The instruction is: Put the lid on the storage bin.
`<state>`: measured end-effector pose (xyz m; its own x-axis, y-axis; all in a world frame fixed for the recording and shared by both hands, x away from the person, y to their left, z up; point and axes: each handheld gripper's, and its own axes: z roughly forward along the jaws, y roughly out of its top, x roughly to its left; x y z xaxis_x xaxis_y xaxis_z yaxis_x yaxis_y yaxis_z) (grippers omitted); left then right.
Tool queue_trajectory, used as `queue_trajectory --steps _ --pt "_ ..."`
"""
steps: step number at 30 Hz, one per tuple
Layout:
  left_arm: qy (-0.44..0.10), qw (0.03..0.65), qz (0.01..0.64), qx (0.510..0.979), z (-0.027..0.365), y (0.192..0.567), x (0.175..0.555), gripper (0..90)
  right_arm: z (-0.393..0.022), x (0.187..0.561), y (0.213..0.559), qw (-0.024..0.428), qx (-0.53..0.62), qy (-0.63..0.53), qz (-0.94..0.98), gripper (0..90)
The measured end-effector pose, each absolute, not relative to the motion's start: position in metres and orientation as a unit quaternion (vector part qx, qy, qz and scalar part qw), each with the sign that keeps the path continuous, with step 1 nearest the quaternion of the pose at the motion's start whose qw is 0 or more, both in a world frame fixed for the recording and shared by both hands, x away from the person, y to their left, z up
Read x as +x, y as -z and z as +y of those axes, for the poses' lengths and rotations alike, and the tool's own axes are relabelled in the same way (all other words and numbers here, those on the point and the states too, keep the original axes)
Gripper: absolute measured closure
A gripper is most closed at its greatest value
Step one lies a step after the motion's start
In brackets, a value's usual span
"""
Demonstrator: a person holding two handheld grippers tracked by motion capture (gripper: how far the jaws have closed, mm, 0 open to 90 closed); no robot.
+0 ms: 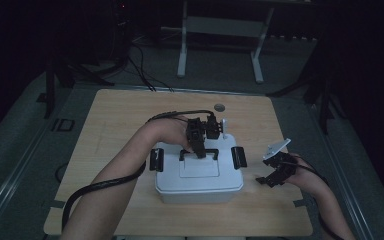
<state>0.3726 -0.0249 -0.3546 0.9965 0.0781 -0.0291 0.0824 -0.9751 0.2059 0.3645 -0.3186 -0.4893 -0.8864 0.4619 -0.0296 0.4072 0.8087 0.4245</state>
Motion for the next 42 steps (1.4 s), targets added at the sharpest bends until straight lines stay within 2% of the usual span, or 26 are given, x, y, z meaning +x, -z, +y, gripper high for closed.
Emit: queue_trajectory --steps 16,18,23,29,33,42 --pt "0.007 0.11 0.044 0.993 -0.024 0.362 0.375 81.8 -0.313 0.364 0.492 0.061 0.223 -0.207 0.951 18.8" --pt "0.004 0.113 0.046 0.993 -0.022 0.363 0.375 73.6 -0.313 0.364 0.492 0.06 0.224 -0.208 0.95 18.9" --pt "-0.009 0.148 0.09 0.985 -0.012 0.363 0.379 43.4 -0.315 0.362 0.492 0.06 0.224 -0.206 0.951 18.9" --pt "-0.033 0.182 0.101 0.978 0.006 0.365 0.38 16.9 -0.316 0.362 0.492 0.06 0.226 -0.205 0.951 18.9" --pt "-0.036 0.211 0.109 0.971 0.02 0.365 0.38 9.8 -0.316 0.362 0.491 0.062 0.225 -0.207 0.95 18.8" --pt "-0.061 0.241 0.119 0.961 0.053 0.366 0.377 9.0 -0.318 0.36 0.491 0.065 0.231 -0.21 0.948 18.8"
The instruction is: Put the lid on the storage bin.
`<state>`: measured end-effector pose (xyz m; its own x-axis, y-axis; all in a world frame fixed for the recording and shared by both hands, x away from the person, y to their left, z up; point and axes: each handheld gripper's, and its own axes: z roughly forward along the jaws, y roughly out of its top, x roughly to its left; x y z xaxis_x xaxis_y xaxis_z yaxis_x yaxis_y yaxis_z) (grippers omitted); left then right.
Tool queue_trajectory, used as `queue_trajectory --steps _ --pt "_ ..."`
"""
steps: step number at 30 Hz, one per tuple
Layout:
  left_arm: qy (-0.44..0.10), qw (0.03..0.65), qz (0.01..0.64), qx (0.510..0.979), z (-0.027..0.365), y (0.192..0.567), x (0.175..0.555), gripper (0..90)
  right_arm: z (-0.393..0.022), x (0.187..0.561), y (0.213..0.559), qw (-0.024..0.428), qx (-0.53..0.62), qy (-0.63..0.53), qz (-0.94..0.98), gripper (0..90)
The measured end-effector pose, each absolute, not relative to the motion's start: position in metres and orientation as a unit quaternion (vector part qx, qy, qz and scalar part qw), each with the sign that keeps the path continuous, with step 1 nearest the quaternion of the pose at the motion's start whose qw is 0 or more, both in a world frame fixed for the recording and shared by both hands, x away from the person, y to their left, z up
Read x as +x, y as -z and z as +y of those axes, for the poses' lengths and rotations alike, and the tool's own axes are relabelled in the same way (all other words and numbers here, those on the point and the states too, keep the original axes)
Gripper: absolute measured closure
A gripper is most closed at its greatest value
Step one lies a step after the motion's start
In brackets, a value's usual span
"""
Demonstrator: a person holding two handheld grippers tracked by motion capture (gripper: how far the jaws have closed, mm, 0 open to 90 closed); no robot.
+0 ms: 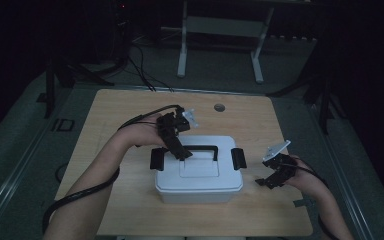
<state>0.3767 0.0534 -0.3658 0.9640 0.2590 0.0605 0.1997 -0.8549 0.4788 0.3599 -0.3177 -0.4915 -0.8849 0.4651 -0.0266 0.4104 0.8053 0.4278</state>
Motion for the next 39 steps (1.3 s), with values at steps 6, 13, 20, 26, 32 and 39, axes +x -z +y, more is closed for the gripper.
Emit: queue_trajectory --steps 6,13,20,26,32,39 --pt "-0.057 0.26 0.148 0.952 0.086 0.369 0.371 9.1 -0.319 0.359 0.493 0.064 0.237 -0.213 0.946 18.8" --pt "-0.058 0.269 0.169 0.946 0.116 0.376 0.364 9.1 -0.318 0.36 0.493 0.065 0.24 -0.218 0.944 18.8" --pt "-0.067 0.302 0.191 0.931 0.14 0.378 0.36 9.1 -0.319 0.361 0.493 0.07 0.251 -0.234 0.937 18.8" --pt "-0.066 0.308 0.209 0.926 0.161 0.385 0.355 9.1 -0.321 0.361 0.495 0.074 0.258 -0.24 0.933 18.6" --pt "-0.068 0.311 0.227 0.92 0.18 0.395 0.35 9.1 -0.323 0.361 0.496 0.078 0.262 -0.243 0.931 18.6" --pt "-0.079 0.325 0.245 0.91 0.205 0.403 0.341 9.2 -0.325 0.359 0.499 0.081 0.267 -0.244 0.929 18.6"
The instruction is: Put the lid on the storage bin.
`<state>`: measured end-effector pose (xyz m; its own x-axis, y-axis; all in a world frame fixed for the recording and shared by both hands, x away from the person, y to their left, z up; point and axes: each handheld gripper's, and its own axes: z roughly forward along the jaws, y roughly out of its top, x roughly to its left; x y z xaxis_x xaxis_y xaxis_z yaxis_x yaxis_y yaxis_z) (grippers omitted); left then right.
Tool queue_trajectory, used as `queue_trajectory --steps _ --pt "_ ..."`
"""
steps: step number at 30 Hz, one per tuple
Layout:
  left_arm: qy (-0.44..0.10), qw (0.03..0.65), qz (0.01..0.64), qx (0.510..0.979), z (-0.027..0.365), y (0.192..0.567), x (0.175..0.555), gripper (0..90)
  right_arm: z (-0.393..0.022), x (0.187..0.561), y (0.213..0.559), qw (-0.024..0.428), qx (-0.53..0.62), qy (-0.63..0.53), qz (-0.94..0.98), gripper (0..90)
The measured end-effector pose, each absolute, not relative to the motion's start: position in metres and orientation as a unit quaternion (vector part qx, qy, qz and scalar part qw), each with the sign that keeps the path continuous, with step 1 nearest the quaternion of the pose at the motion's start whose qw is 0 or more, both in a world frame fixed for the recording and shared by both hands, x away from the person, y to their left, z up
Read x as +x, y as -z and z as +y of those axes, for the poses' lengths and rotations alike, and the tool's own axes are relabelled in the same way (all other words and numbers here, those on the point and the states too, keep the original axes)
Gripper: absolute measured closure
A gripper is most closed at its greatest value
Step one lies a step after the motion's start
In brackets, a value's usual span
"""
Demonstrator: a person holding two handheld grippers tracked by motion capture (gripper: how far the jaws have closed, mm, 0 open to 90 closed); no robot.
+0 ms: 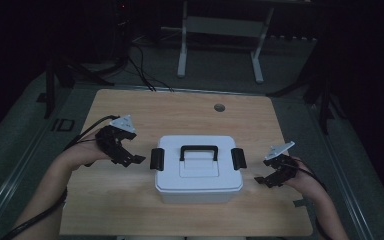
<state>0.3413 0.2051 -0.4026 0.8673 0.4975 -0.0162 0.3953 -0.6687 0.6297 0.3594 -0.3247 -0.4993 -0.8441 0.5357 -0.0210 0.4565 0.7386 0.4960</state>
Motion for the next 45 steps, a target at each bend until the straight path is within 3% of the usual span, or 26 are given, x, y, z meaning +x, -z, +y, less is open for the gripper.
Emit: queue_trajectory --steps 25,33,45 --pt "-0.083 0.349 0.343 0.868 0.272 0.483 0.309 9.1 -0.332 0.356 0.509 0.097 0.296 -0.266 0.912 18.1" --pt "-0.15 0.344 0.386 0.843 0.274 0.507 0.3 9.3 -0.332 0.356 0.514 0.109 0.31 -0.274 0.904 17.5" --pt "-0.206 0.368 0.442 0.792 0.283 0.525 0.281 9.3 -0.336 0.357 0.518 0.146 0.35 -0.292 0.878 16.8"
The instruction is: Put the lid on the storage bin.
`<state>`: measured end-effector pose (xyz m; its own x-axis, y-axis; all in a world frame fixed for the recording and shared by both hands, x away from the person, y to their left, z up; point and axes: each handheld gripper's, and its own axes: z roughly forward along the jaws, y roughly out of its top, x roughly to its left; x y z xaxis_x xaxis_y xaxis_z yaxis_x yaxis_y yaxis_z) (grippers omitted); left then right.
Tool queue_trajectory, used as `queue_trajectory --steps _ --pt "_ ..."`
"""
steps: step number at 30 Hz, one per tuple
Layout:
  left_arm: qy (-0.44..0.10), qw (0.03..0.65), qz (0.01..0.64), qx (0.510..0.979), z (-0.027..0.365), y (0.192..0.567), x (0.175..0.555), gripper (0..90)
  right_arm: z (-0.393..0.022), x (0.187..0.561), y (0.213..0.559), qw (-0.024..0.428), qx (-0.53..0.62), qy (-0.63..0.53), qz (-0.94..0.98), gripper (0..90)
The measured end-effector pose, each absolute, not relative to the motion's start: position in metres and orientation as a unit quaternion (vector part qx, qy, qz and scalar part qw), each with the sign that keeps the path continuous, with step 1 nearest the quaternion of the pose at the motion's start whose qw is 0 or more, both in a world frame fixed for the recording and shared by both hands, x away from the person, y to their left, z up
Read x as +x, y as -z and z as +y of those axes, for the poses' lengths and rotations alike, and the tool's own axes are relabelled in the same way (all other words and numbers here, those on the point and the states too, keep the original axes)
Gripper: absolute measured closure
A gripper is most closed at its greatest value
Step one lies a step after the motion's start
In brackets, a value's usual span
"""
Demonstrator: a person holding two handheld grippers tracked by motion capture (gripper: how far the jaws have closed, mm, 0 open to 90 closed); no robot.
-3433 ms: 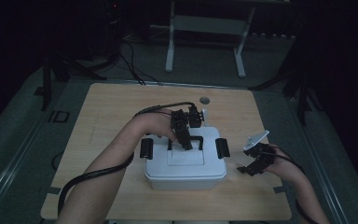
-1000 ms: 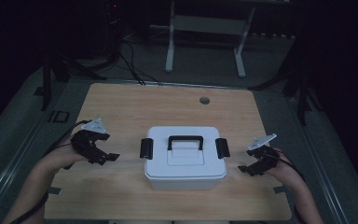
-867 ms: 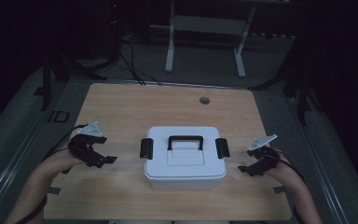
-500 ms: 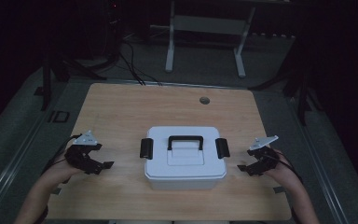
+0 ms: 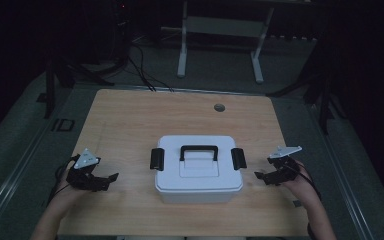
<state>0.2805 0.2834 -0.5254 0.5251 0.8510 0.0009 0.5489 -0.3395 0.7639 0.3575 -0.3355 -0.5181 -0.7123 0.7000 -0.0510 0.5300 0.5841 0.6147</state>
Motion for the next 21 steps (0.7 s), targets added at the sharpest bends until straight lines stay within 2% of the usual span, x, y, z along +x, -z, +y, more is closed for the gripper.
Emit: queue_trajectory --steps 5,13,21 --pt "-0.249 0.363 0.479 0.759 0.286 0.528 0.278 9.3 -0.334 0.356 0.522 0.169 0.373 -0.301 0.861 16.8" --pt "-0.258 0.36 0.49 0.751 0.286 0.534 0.274 9.3 -0.339 0.351 0.522 0.222 0.441 -0.337 0.802 14.0" --pt "-0.277 0.376 0.495 0.732 0.284 0.539 0.267 9.2 -0.347 0.343 0.526 0.249 0.495 -0.368 0.747 14.0"
